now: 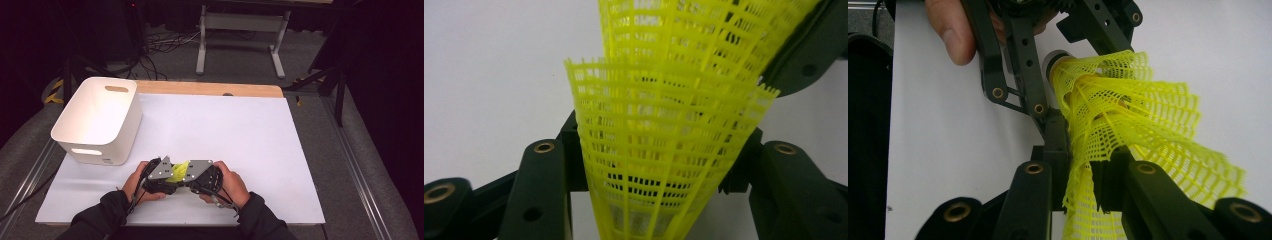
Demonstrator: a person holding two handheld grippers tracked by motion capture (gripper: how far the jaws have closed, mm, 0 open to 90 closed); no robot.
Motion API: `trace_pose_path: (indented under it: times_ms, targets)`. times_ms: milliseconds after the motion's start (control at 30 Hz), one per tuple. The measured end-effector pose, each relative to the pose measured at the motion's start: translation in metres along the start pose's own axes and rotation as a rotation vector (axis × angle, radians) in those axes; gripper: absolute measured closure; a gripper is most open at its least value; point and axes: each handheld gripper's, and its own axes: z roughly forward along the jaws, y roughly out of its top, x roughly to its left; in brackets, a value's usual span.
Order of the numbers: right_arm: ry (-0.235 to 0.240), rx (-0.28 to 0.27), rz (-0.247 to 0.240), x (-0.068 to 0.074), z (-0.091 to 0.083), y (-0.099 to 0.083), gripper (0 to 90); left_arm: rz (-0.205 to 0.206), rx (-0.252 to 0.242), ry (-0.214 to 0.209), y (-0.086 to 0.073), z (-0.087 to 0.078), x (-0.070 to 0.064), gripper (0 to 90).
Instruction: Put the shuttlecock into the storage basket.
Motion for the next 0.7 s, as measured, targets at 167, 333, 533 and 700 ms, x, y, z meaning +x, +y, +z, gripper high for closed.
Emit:
trace_pose_path:
  times_ms: [167,333,533,700]
  targets:
    - [0.029,-0.018,0.007,-0.002,-0.002,0.002,72.5,-0.018,-0.022,0.005,-0.001,-0.003,0.001,47.2]
    - [0.043,-0.040,0.017,-0.001,-0.007,0.005,58.3,-0.012,-0.059,0.006,-0.001,-0.005,0.000,47.6]
    - [0.039,-0.055,0.027,0.001,-0.013,0.007,47.3,-0.024,-0.083,0.015,-0.001,-0.008,0.000,47.8]
    - [0.030,-0.077,0.038,0.002,-0.018,0.009,42.4,-0.014,-0.093,0.024,-0.001,-0.010,0.001,48.0]
